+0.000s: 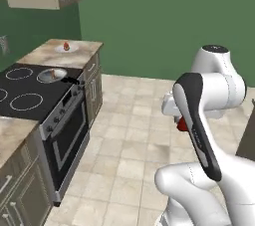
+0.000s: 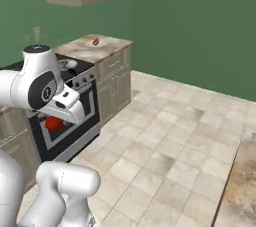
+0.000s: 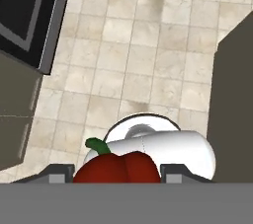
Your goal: Place the cold items (avocado and bell pepper) from the fridge in one tupperware on the dining counter. Place the warm items (kebab skewer and hot dog) in the stove area in another tupperware.
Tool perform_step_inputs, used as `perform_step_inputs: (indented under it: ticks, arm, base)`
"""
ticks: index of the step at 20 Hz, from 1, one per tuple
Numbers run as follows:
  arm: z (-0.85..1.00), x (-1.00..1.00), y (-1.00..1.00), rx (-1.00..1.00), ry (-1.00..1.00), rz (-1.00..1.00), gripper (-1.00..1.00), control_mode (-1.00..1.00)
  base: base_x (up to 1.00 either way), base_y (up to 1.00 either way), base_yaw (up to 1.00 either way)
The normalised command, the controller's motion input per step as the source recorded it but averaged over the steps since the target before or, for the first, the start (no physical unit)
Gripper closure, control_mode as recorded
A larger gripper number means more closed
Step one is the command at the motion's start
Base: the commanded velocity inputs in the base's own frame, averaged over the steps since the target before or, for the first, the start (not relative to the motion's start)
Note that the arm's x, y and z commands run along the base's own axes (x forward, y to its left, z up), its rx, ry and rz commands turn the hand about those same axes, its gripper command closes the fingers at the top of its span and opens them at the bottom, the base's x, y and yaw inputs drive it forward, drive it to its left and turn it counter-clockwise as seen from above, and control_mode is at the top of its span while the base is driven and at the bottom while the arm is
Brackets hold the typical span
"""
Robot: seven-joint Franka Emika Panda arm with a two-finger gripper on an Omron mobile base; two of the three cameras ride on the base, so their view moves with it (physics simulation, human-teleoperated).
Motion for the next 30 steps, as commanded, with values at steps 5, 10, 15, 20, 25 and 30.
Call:
perform_step_inputs:
  ticks: [5,10,15,20,25,30]
  arm:
    - [0.0,0.0,0.0,0.0,0.0,0.0,1.0,1.0]
    - [0.0,0.0,0.0,0.0,0.0,0.0,1.0,1.0]
    - [0.0,0.0,0.0,0.0,0.0,0.0,1.0,1.0]
    - [0.0,0.0,0.0,0.0,0.0,0.0,1.0,1.0]
    - [0.0,0.0,0.0,0.0,0.0,0.0,1.0,1.0]
    - [0.0,0.0,0.0,0.0,0.0,0.0,1.0,1.0]
  base:
    - [0.15,-0.22,-0.77]
    - [0.64,-0.01,-0.65]
    - [1.0,0.28,-0.47]
    - [1.0,0.51,-0.4]
    - [1.0,0.7,-0.41]
    - [1.0,0.79,-0.44]
